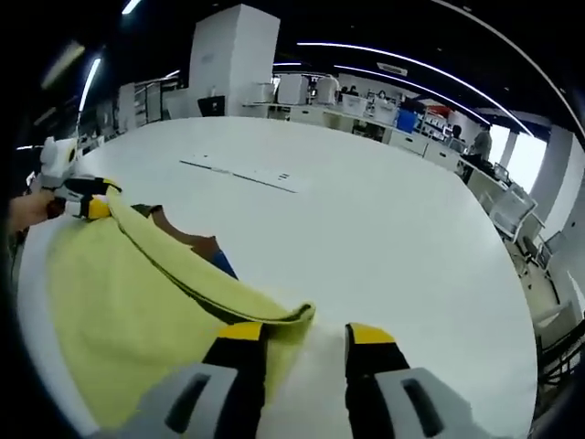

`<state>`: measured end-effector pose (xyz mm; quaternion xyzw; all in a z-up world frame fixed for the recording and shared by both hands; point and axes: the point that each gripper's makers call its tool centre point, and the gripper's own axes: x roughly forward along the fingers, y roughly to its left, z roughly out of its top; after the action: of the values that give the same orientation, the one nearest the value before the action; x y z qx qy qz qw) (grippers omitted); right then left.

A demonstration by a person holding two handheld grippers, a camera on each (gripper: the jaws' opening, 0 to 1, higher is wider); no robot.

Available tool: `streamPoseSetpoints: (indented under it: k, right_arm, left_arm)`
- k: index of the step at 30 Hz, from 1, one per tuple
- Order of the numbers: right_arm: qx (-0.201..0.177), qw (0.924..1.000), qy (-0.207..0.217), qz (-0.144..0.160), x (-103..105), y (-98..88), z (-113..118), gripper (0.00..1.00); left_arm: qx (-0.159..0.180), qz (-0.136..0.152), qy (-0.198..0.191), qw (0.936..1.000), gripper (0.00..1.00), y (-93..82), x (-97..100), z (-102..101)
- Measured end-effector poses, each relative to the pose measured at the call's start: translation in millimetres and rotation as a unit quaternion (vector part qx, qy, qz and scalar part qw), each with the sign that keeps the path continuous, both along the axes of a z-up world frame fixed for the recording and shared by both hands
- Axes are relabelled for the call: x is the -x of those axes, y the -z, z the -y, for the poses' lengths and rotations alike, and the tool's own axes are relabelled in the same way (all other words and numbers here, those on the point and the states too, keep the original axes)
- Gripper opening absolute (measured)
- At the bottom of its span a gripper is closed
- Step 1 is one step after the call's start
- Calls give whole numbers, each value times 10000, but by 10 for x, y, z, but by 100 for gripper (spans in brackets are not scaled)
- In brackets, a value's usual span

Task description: Fold the garment on the visible template until the final outline fits inside the template.

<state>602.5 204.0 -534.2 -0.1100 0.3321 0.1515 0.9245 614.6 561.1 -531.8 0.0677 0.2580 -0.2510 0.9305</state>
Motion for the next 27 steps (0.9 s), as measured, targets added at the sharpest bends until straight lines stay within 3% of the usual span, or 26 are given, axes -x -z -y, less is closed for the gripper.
streamPoseSetpoints:
  k: [10, 14, 20, 27]
  right_arm:
    - [-565, 9967, 556, 169, -155, -28, -22, 31]
    - [-618, 9955, 696, 148, -194, -8, 12, 31]
    - [-620, 9957, 678, 129, -156, -49, -16, 31]
    - [-684, 9961, 553, 79, -64, -150, -48, 37]
  left_arm:
    - [592, -91, -646, 9961, 41, 0, -170, -54]
    - [550, -101, -899, 9944, 37, 8, -200, -107]
    - [633, -120, -985, 9930, 38, -20, -182, -129]
    - [731, -45, -950, 9928, 47, -171, -117, -142]
